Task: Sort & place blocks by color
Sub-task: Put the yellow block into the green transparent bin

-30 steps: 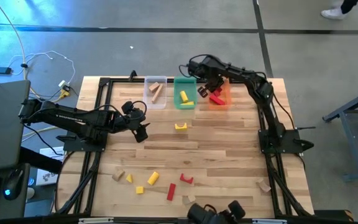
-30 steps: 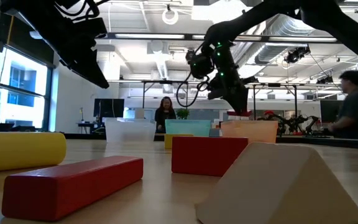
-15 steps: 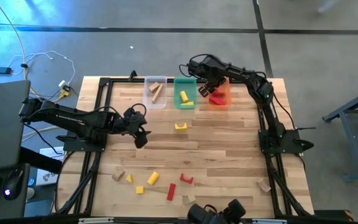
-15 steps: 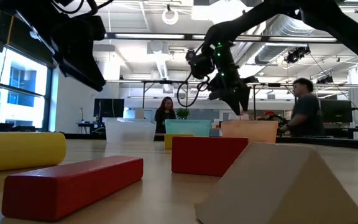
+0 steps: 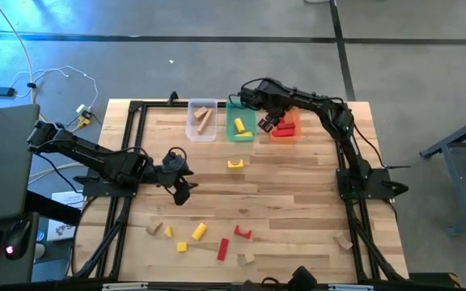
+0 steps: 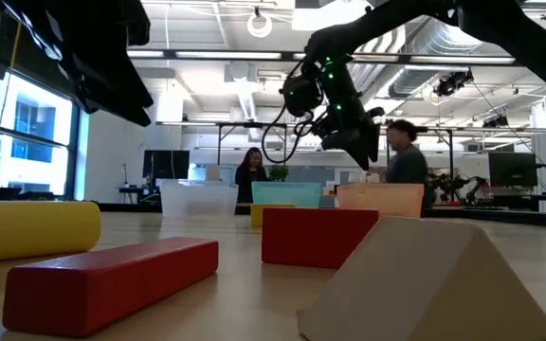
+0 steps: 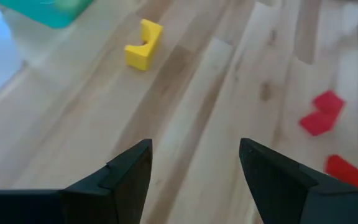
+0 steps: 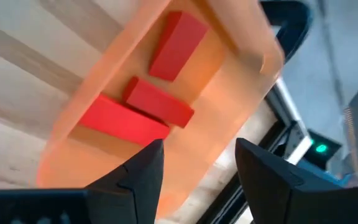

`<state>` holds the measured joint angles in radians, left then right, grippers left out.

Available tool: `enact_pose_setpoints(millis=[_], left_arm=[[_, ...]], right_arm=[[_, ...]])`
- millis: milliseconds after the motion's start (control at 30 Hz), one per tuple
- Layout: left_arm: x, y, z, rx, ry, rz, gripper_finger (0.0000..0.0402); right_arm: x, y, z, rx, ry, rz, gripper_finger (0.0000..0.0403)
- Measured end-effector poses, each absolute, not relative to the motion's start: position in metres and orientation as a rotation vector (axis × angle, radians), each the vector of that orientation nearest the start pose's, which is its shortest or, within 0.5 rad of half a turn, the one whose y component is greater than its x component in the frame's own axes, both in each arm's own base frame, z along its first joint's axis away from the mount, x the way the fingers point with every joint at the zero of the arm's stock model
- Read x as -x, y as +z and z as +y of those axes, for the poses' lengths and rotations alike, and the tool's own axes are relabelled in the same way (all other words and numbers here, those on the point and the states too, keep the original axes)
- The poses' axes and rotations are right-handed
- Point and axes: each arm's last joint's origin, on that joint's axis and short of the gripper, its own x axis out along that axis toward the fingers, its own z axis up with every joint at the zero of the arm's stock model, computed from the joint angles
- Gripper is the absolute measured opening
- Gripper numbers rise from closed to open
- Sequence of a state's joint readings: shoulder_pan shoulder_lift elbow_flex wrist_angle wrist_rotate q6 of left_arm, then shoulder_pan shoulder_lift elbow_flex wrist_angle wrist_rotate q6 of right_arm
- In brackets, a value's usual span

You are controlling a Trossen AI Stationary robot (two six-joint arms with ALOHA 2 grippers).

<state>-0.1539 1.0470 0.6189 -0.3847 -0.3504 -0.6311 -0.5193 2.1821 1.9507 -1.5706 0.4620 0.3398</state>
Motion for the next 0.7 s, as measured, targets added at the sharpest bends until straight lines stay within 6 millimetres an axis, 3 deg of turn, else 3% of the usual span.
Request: enact_pose_setpoints(millis=[200, 433, 700], left_arm=[[-0.202, 0.228, -0.035, 0.436, 0.376, 0.673, 0.0226], [-0.205, 0.246, -0.048, 0.441, 0.307, 0.632, 0.0226], [-0.202, 0.250, -0.059, 0.475, 0.312, 0.601, 0.0226]], right_arm=[[-0.351, 0.247, -0.187, -0.178, -1.060, 1.638, 0.0181], [-0.351, 0.275, -0.162, -0.208, -1.096, 1.508, 0.0181], [-0.358, 0.286, -0.131, -0.214, -1.051, 1.452, 0.0181]])
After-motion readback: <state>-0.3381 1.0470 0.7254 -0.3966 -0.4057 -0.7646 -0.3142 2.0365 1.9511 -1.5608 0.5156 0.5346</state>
